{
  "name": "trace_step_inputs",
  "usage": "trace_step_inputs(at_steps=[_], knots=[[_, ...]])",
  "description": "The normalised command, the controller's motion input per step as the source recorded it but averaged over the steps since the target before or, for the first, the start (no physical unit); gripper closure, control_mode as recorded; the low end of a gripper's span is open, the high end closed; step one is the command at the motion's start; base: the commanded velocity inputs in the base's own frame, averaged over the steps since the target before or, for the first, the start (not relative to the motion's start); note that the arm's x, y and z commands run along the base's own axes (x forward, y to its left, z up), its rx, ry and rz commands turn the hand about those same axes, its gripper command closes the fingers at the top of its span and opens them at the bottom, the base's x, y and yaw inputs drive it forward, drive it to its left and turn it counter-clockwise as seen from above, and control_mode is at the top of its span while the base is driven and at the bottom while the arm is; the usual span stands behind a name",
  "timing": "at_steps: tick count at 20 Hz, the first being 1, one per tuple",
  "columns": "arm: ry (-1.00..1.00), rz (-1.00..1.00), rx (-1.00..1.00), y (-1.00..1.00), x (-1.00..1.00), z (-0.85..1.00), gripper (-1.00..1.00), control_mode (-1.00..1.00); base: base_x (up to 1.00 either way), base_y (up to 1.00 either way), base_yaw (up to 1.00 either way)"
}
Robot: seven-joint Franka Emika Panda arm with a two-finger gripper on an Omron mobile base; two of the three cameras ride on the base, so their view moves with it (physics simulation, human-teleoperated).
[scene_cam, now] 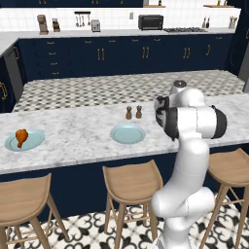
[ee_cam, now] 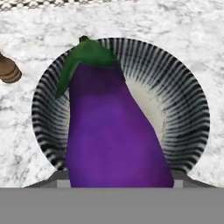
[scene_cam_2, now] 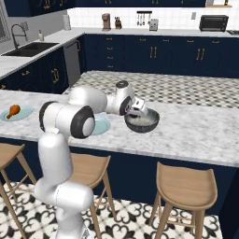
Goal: Pick the chicken drumstick and eggplant from their plates and place them in the bowl. Then put the bowl in the fridge.
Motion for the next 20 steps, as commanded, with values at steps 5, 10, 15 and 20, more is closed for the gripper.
trace_step_inputs(at_steps=[5,10,15,20], knots=[[0.00,0.00,0.08,0.00,-0.05,0.78,-1.00,-1.00,0.00,0.00,0.00],[0.00,0.00,0.07,0.00,-0.36,0.88,-1.00,-1.00,0.00,0.00,0.00],[0.02,0.04,0.02,0.23,-1.00,0.66,-1.00,-1.00,0.00,0.00,0.00],[0.00,0.12,0.00,0.56,-1.00,0.15,-1.00,-1.00,0.00,0.00,0.00]])
